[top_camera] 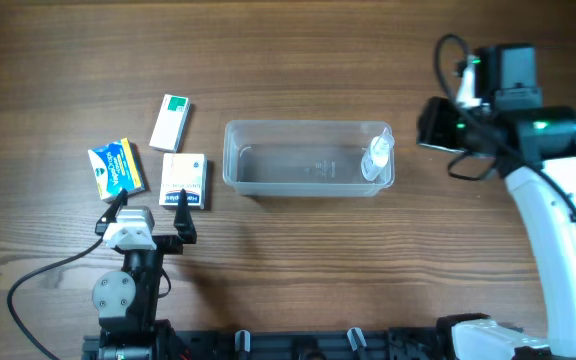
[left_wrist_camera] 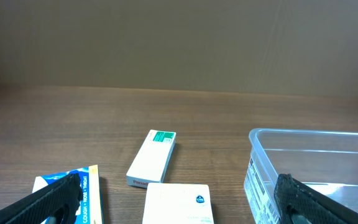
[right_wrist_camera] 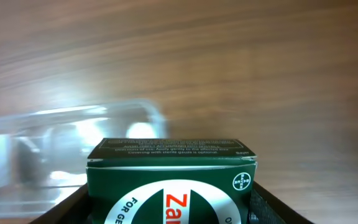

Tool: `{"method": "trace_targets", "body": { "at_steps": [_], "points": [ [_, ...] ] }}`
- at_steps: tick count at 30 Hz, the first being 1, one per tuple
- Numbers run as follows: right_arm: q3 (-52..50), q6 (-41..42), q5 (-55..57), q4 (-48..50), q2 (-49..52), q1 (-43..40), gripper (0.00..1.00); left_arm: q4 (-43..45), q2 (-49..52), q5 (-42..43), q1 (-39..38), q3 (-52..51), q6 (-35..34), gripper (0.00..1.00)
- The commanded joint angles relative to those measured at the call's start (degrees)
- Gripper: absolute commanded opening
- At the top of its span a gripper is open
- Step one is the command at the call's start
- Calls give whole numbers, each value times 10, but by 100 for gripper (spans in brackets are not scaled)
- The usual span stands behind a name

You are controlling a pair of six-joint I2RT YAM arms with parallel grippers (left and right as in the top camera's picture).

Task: Pack container
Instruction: 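Lift the Zam-Buk box and carry it over the container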

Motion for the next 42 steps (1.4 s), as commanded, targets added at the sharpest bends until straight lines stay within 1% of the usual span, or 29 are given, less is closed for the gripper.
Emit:
{"method": "trace_targets", "body": {
  "at_steps": [1,7,11,16,20,30,42],
  "points": [
    [14,66,-10,26,-4,64,45,-2,-4,7,0,-3,9,100],
    [14,113,-7,60,26,147,45,-2,-4,7,0,-3,9,100],
    [14,116,-5,76,69,193,45,-3,-4,7,0,-3,9,100],
    [14,116,44,78,128,229,45,-2,-4,7,0,-3,9,100],
    [14,113,60,78,168,236,45,-2,-4,7,0,-3,9,100],
    [13,114,69,77,224,236,46,-3,-4,7,0,-3,9,100],
    [12,113,99,72,256,235,46,-2,-4,7,0,-3,9,100]
  ]
}}
